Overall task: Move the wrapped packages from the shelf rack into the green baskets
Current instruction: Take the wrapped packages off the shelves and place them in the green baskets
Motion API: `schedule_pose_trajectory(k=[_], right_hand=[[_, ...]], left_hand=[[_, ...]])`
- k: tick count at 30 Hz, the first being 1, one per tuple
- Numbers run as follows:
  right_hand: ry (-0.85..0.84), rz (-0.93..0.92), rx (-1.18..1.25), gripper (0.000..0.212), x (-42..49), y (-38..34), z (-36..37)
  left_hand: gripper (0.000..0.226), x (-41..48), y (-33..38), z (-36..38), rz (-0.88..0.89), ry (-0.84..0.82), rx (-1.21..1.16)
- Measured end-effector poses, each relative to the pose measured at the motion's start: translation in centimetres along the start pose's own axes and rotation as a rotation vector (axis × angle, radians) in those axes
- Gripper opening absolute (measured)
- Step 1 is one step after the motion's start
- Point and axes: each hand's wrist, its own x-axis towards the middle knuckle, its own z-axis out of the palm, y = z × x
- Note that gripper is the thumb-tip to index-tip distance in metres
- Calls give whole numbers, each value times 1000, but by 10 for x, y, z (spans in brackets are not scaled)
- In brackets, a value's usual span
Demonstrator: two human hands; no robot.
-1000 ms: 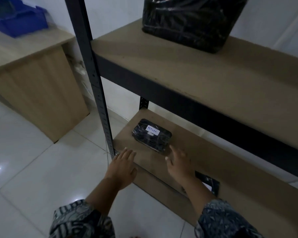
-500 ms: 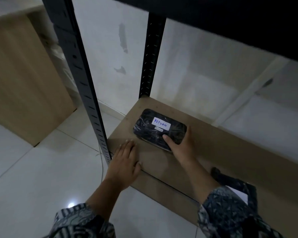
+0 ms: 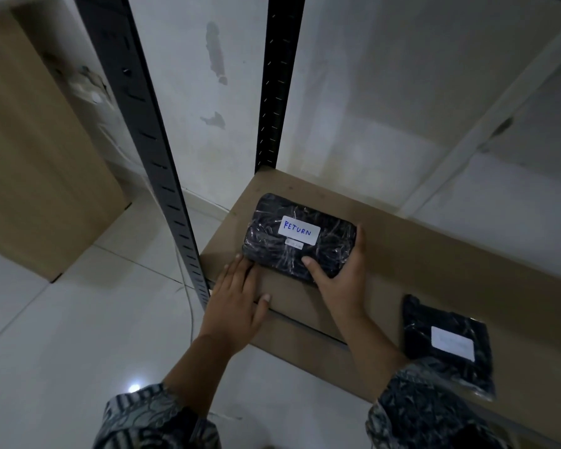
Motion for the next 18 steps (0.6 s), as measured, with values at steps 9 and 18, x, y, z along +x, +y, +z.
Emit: schedule_pose_trajectory(k=[9,18], right_hand=[[-22,235,111,107,1,-19,-17],[17,364,161,101,-69,-74,-129]], left_hand=[[60,4,-4,-21,36,-125,99],[57,-62,40,-85,111,-172,138]])
